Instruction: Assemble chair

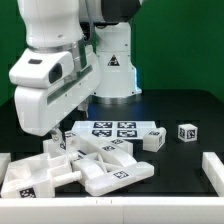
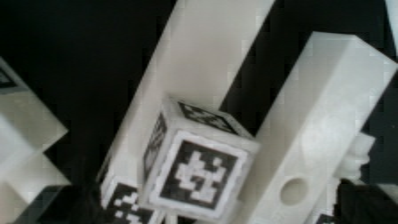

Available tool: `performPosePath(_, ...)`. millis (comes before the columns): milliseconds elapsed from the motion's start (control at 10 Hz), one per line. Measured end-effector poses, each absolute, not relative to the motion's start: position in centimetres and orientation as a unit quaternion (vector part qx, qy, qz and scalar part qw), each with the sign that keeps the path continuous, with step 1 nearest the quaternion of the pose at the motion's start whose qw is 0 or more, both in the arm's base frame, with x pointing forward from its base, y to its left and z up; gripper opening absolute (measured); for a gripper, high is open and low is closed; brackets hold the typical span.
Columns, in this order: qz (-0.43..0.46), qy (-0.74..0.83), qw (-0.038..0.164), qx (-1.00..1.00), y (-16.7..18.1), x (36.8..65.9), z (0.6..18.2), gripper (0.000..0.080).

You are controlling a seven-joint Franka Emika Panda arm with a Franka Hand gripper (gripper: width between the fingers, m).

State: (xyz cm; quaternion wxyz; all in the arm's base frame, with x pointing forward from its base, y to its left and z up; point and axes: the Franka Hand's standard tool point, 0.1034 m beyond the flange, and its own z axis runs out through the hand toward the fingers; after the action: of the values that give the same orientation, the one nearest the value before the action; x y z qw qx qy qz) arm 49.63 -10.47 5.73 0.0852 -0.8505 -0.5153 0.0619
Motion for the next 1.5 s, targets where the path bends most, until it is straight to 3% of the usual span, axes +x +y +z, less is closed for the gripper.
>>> performPosePath(200,0.061,-0.517,0.085,-0.849,-11.0,49.4,4.3,0.0648)
performPosePath(500,0.062,-0.517,0.087,-0.849,-11.0,49.1,3.9,0.0648)
performPosePath(700,0.063,-0.517,0.087,-0.85,-11.0,49.1,3.9,0.0398)
performPosePath(800,0.063,-0.517,0.087,-0.85,-11.0,49.1,3.9,0.0398)
performPosePath(900,0.063,-0.517,0.087,-0.849,-11.0,49.1,3.9,0.0263)
performPosePath(1000,0.063,-0.518,0.088,-0.849,-11.0,49.1,4.0,0.0264)
performPosePath(1200,0.063,-0.543,0.088,-0.833,-12.3,47.9,6.4,0.0264)
performPosePath(1500,0.047,-0.591,0.099,-0.799,-16.7,41.3,6.4,0.0264)
